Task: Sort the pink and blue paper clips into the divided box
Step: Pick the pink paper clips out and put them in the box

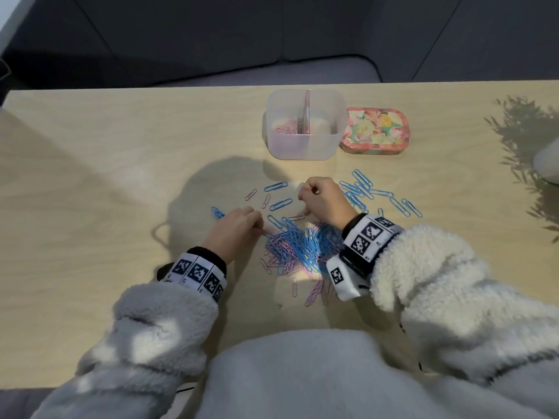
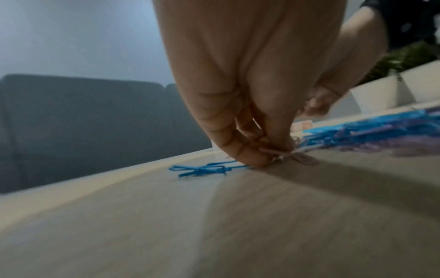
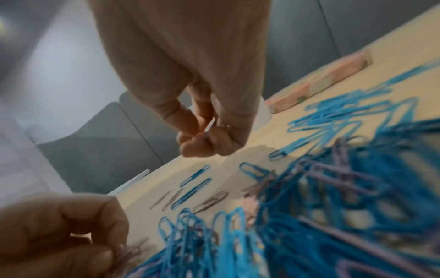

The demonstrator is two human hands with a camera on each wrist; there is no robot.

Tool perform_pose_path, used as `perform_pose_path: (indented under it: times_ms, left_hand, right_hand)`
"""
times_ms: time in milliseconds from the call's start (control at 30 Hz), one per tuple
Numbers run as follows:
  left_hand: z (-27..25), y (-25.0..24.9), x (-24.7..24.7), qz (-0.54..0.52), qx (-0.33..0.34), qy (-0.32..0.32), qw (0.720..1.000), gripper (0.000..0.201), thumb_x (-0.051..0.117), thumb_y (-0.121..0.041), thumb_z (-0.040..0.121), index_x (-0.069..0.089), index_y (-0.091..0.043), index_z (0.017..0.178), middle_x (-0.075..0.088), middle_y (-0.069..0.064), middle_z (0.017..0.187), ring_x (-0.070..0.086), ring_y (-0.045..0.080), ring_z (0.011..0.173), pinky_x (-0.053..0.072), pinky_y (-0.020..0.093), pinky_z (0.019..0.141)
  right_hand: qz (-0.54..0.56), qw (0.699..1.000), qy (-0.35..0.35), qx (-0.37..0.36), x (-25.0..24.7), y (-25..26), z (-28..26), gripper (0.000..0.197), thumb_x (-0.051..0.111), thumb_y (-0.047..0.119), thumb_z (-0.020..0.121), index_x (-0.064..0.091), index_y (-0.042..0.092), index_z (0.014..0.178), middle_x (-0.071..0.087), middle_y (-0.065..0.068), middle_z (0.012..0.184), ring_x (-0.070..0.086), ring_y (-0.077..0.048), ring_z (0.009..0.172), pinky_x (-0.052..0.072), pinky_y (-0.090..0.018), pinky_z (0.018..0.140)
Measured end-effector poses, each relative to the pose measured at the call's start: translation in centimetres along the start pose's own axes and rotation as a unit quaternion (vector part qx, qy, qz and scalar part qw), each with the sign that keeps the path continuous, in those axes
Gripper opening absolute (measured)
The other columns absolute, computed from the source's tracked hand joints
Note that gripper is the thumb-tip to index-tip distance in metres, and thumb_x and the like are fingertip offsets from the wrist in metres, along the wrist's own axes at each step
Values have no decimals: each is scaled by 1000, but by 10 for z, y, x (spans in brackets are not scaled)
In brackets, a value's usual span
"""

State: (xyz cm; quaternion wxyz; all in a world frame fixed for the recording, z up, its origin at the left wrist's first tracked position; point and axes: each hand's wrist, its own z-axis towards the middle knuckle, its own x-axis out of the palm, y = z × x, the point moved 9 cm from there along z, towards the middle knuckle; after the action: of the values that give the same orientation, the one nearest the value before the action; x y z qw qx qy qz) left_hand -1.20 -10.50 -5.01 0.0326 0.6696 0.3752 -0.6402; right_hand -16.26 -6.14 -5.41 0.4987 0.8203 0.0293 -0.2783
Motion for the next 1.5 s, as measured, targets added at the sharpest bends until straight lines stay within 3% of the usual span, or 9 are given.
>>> perform_pose_path:
  times_ms: [133, 300, 533, 800, 900, 1033, 1167, 1333, 1500]
  left_hand:
    - [-5, 27, -13, -101, -73, -34, 992, 11, 56, -12, 88, 63, -7, 95, 64, 8, 93, 58, 23, 88, 40, 26, 76]
    - [-11, 53, -21, -262, -145, -31, 954, 17, 50, -10, 93, 65, -9, 102, 64, 1, 86, 58, -4, 70, 42, 10, 67]
    - [-19, 69, -10, -554, -293, -37, 778, 32, 39, -13, 91, 49, -13, 61, 46, 4, 63, 42, 15, 58, 36, 21, 53]
    - [-16, 45, -2, -180, -162, 18, 970, 27, 38, -20, 98, 59, -10, 83, 61, 4, 79, 52, 11, 72, 35, 26, 72]
    - [-20, 45, 2, -97, -165, 2, 982, 25, 53, -34, 90, 55, -9, 92, 58, 3, 82, 51, 20, 77, 37, 31, 69]
    - [-23, 39, 7, -35, -149, -15, 988, 25, 60, -33, 84, 48, -12, 89, 57, 6, 89, 52, 25, 85, 40, 37, 71]
    - [-19, 28, 6, 19, -123, -14, 992, 16, 50, -21, 92, 52, -6, 96, 54, 12, 104, 53, 31, 96, 39, 38, 75]
    - [-11, 26, 4, 45, -118, 19, 992, 20, 54, -14, 88, 57, 1, 99, 54, 20, 106, 54, 35, 97, 40, 45, 80]
    - [-7, 25, 6, 67, -120, 37, 990, 16, 50, -12, 89, 58, -1, 97, 58, 17, 103, 55, 33, 98, 42, 41, 80]
  right_hand:
    - [-139, 988, 34, -51, 25, 24, 10, 15, 52, 13, 82, 67, 15, 84, 57, 7, 69, 53, -20, 76, 39, -26, 67]
    - [-379, 893, 89, -226, 64, 66, 17, 35, 49, 18, 92, 55, 28, 124, 58, -3, 119, 58, -24, 103, 43, -33, 78]
    - [-476, 815, 137, -301, 86, 68, 14, 22, 50, 17, 89, 69, 16, 99, 59, -4, 109, 61, -29, 79, 46, -34, 62]
    - [-530, 791, 128, -279, 77, 37, 1, 18, 41, 8, 95, 48, 4, 111, 49, -12, 118, 60, -35, 83, 26, -31, 48]
    - [-439, 863, 112, -226, 65, 32, 4, 17, 42, 8, 94, 48, 6, 109, 55, -11, 112, 59, -32, 84, 34, -31, 57]
    - [-28, 994, 84, -71, 44, 30, 2, 21, 39, 2, 89, 59, 7, 90, 54, 3, 78, 48, -5, 65, 35, -18, 60]
    - [27, 983, 165, 81, 66, 15, -13, 31, 44, 15, 87, 53, 13, 58, 46, 1, 55, 42, -11, 45, 31, -19, 44]
    - [-313, 935, 127, -112, 79, 26, -17, 20, 57, 36, 85, 58, 16, 82, 66, -6, 94, 59, -26, 89, 41, -33, 73]
    - [-374, 908, 131, -138, 88, 28, -15, 16, 51, 19, 90, 58, 8, 99, 63, -15, 106, 59, -34, 99, 43, -36, 76]
